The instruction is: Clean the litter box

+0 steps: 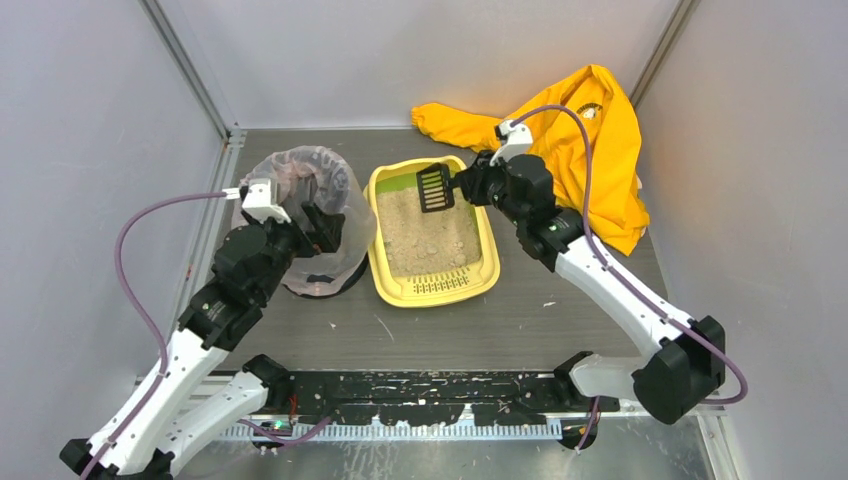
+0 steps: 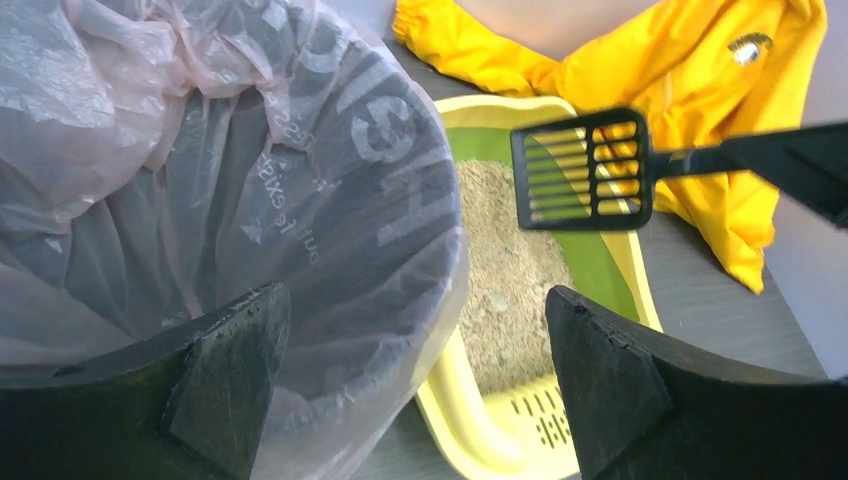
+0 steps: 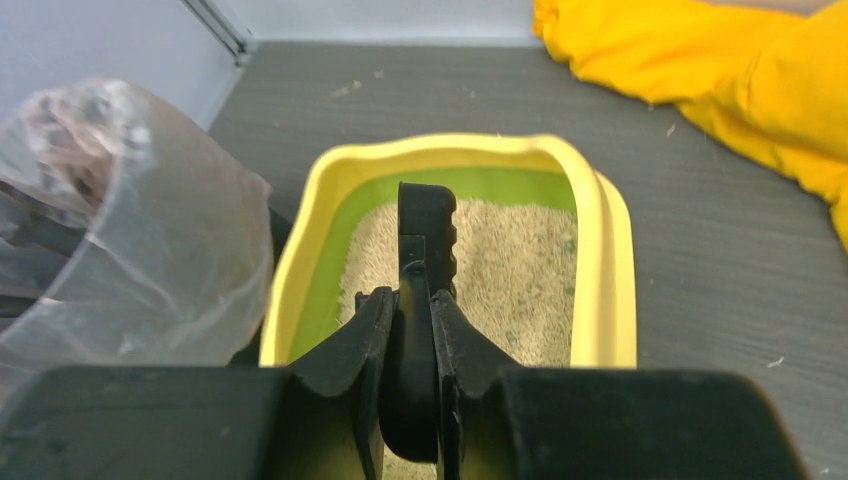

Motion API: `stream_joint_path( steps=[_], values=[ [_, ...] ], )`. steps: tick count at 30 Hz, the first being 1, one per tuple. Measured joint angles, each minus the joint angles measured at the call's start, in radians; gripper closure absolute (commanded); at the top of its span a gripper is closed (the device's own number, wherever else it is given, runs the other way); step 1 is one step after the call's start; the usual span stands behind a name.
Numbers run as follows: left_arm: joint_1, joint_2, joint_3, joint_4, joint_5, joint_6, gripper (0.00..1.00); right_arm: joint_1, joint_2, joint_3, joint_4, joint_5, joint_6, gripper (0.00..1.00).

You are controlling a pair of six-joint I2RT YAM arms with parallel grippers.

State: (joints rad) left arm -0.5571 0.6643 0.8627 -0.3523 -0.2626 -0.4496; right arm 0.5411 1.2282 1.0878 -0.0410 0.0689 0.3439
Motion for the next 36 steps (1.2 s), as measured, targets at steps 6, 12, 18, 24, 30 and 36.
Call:
stream_joint_path(
  steps=[6, 12, 18, 24, 30, 36],
  values=[
    [0.0, 0.052, -0.032, 0.158, -0.126, 0.017, 0.02, 0.0, 0.102, -0.017, -0.03, -0.008, 0.011, 0.99],
    [0.0, 0.097, -0.049, 0.272, -0.215, 0.062, 0.02, 0.0, 0.147, -0.02, -0.066, -0.022, 0.01, 0.99],
    [0.0, 0.094, -0.114, 0.339, -0.245, 0.061, 0.02, 0.0, 0.161, -0.031, -0.064, -0.084, 0.037, 0.99],
    [0.0, 0.082, -0.105, 0.325, -0.23, 0.037, 0.01, 0.0, 0.203, -0.032, -0.059, -0.143, 0.079, 0.99],
    [0.0, -0.014, -0.068, 0.247, -0.187, 0.035, 0.01, -0.001, 0.203, -0.029, -0.069, -0.105, 0.079, 0.99],
    [0.0, -0.109, -0.044, 0.225, -0.179, 0.03, 0.0, -0.028, 0.203, 0.014, -0.107, -0.043, 0.078, 0.99]
  ],
)
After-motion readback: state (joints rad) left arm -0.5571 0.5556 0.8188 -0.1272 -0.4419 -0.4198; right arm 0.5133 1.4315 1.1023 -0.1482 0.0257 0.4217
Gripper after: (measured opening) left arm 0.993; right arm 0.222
